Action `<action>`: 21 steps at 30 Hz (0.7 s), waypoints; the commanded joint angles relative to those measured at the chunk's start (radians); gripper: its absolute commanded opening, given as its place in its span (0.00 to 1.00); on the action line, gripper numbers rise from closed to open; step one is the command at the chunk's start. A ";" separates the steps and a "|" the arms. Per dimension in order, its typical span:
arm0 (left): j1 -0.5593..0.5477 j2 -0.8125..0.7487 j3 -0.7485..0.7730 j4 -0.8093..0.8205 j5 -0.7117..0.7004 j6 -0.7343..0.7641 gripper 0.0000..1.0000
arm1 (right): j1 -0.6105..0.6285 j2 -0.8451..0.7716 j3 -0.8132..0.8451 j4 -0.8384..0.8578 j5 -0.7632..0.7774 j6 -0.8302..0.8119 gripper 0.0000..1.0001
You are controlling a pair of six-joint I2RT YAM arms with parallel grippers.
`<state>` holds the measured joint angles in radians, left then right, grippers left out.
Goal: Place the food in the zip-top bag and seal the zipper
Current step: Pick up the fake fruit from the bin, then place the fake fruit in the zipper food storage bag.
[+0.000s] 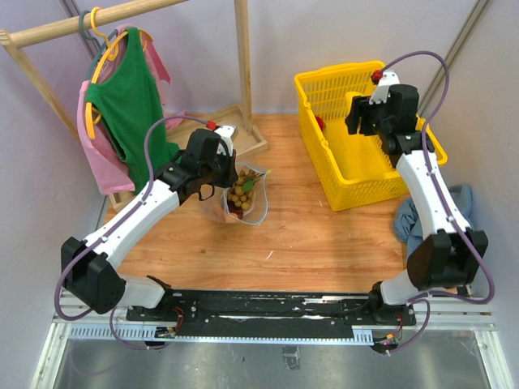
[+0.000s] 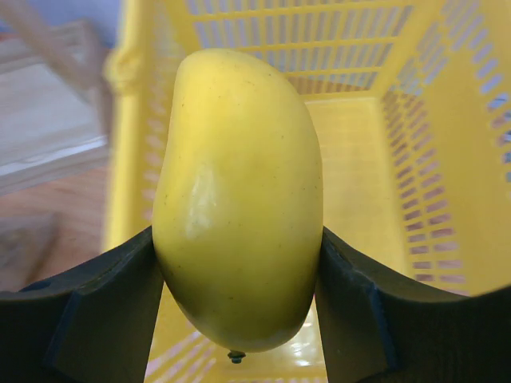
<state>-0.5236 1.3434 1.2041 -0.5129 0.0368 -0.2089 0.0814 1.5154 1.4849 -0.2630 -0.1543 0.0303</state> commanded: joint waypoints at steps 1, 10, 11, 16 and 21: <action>0.006 -0.028 -0.008 0.048 0.008 0.012 0.00 | 0.149 -0.135 -0.020 -0.106 0.054 0.172 0.22; 0.007 -0.056 -0.014 0.050 -0.066 0.035 0.00 | 0.494 -0.222 -0.032 -0.309 0.047 0.247 0.21; 0.007 -0.060 -0.018 0.054 -0.066 0.034 0.00 | 0.544 -0.223 -0.031 -0.336 0.025 0.250 0.21; 0.000 -0.066 -0.022 0.062 -0.057 0.025 0.00 | 0.702 -0.203 -0.034 -0.414 -0.074 0.293 0.21; -0.034 -0.067 -0.019 0.075 -0.089 -0.007 0.00 | 0.774 -0.140 -0.067 -0.380 -0.194 0.380 0.21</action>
<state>-0.5323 1.3018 1.1831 -0.4957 -0.0254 -0.1917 0.8169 1.3285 1.4498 -0.6281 -0.2390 0.3138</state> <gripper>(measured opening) 0.010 0.663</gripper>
